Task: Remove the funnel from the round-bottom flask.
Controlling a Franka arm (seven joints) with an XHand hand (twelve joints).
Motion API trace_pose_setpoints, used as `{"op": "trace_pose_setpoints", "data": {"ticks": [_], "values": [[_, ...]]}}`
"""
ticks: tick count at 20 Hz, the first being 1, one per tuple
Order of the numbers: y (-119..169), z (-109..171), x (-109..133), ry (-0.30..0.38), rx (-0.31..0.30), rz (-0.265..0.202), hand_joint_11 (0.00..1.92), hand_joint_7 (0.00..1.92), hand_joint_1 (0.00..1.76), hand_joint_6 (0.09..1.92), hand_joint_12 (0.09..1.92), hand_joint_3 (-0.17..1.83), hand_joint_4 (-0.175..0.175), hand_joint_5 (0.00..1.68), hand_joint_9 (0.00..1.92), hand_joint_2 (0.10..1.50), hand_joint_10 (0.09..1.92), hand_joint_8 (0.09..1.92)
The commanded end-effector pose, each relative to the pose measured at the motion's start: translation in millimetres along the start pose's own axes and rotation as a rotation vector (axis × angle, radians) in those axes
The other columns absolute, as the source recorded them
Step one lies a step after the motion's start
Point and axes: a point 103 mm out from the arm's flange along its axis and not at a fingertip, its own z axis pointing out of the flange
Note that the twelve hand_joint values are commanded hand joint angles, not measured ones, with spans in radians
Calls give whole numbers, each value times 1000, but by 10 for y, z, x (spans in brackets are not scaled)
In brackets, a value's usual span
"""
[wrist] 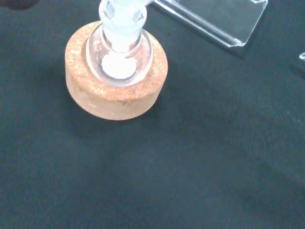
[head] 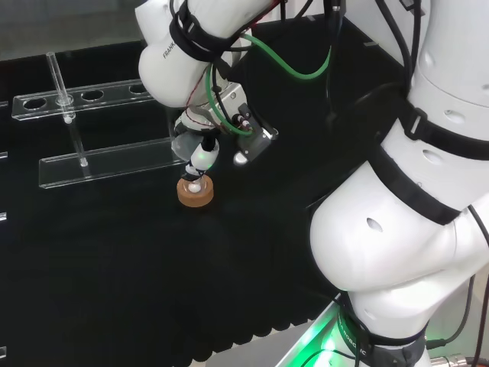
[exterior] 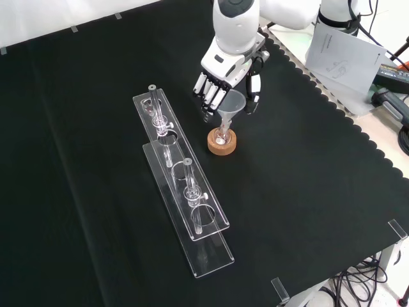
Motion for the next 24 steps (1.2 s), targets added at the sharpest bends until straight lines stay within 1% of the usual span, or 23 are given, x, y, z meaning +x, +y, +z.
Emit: {"op": "trace_pose_setpoints", "data": {"ticks": [1,7,13,16,19,24], "values": [[-67,-181,-94,-47,-82,54,710,708,700,87,1189,444,-41,549,1213,821,463,658],[-202,-449,-93,-83,-102,77,749,742,708,87,1163,446,-40,618,1251,826,448,665],[-419,-781,-30,-98,-128,87,751,742,705,87,1142,444,-39,618,1251,823,430,663],[-505,-908,-20,-79,-124,94,746,739,702,87,1142,442,-38,610,1240,818,424,662],[-558,-1022,-23,-76,-135,100,733,732,698,87,1143,441,-38,600,1220,815,416,659],[-563,-1211,-107,-70,-134,118,722,729,694,87,1150,442,-37,596,1210,814,413,660]]}}
